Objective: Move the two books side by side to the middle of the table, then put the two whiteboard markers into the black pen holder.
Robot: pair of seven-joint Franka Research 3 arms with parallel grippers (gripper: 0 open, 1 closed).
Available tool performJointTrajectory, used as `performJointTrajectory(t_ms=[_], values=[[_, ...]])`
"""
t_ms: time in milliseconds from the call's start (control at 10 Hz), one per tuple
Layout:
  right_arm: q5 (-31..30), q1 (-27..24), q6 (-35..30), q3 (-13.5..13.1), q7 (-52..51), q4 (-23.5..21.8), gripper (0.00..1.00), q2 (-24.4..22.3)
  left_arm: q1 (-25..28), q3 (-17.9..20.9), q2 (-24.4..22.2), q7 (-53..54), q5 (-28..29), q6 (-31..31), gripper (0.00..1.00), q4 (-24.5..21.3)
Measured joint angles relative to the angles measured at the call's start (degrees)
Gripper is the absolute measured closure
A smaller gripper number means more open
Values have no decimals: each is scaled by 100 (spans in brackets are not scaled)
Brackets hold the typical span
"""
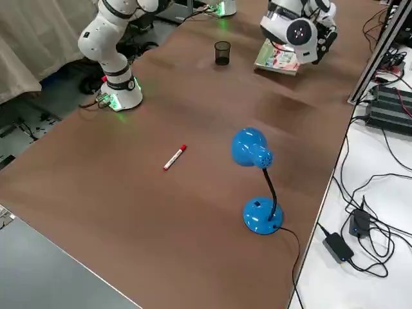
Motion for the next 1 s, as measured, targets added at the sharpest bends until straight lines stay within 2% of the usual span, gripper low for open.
performJointTrajectory(t_ms=[200, 600, 900, 1000], values=[[-372, -131, -28, -5, -179, -130, 84, 89, -27, -51, 157, 55, -116, 317, 82, 76], [-668, -220, -22, -10, -1490, -684, 84, 255, -86, -59, 306, 341, -263, 434, 82, 83], [-684, -280, -12, -11, -2149, -747, 84, 523, -135, -54, 356, 499, 47, 449, 81, 91], [-685, -272, 76, -4, -2213, -751, 84, 601, -135, -53, 355, 500, 63, 449, 67, 94]])
